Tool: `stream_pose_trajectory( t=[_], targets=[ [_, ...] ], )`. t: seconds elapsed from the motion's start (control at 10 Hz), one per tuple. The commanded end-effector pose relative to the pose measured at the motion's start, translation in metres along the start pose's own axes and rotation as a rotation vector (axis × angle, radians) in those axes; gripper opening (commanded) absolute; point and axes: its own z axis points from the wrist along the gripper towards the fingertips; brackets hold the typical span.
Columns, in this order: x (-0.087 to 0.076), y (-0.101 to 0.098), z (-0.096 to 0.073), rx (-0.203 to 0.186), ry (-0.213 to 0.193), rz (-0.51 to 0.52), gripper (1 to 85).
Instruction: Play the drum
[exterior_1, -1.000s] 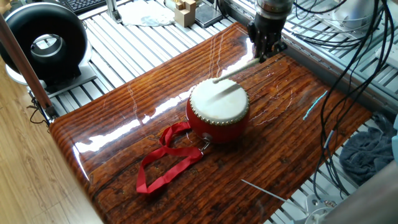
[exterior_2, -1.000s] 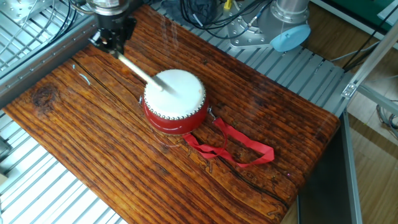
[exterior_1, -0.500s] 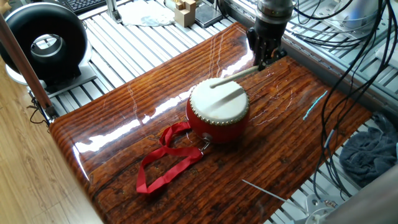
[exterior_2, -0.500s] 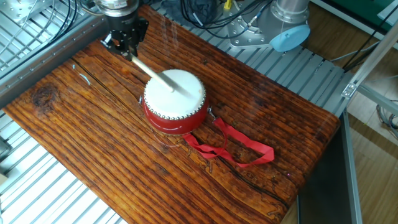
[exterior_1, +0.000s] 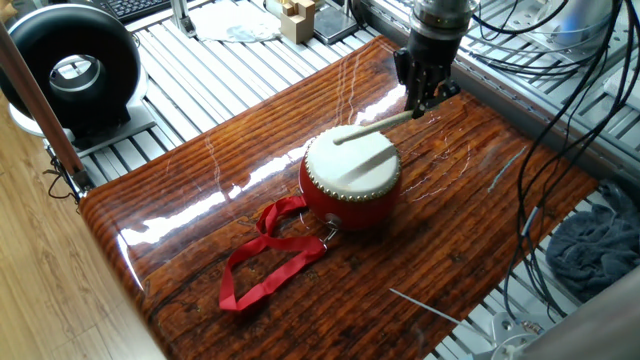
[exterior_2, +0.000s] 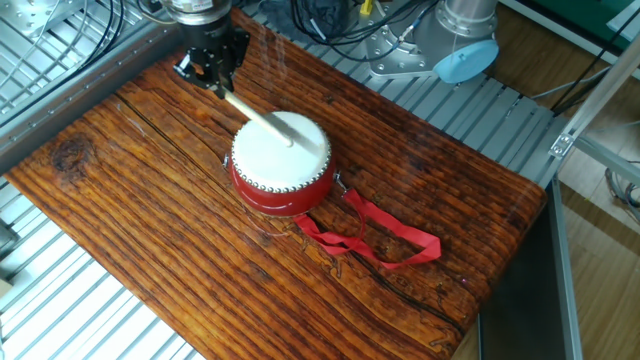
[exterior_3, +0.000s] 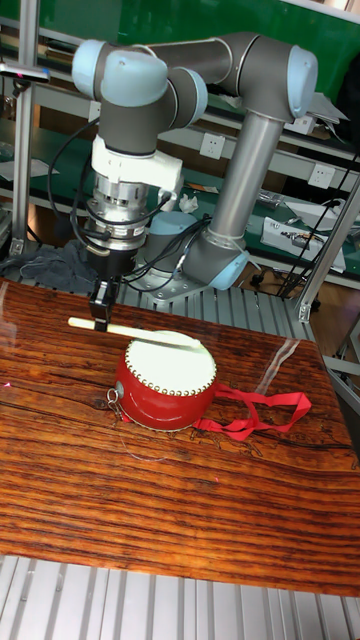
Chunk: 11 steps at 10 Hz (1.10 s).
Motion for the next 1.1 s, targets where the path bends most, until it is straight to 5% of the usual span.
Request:
stream_pose_trajectory(
  t=[0.0,0.2,0.3,0.4,0.5,0.6,1.0],
  targets=[
    [-0.005,-0.001,0.000,0.007,-0.004,0.006,1.0],
    [0.053,-0.051,-0.008,0.188,0.260,-0.093,1.0],
    [0.077,-0.109,-0.035,0.396,0.461,-0.240,1.0],
    [0.085,-0.139,-0.060,0.491,0.574,-0.318,1.0],
    [0.086,-0.140,-0.067,0.475,0.592,-0.332,1.0],
    [0.085,-0.132,-0.064,0.442,0.569,-0.305,1.0],
    [0.054,-0.054,-0.022,0.193,0.290,0.091,1.0]
  ],
)
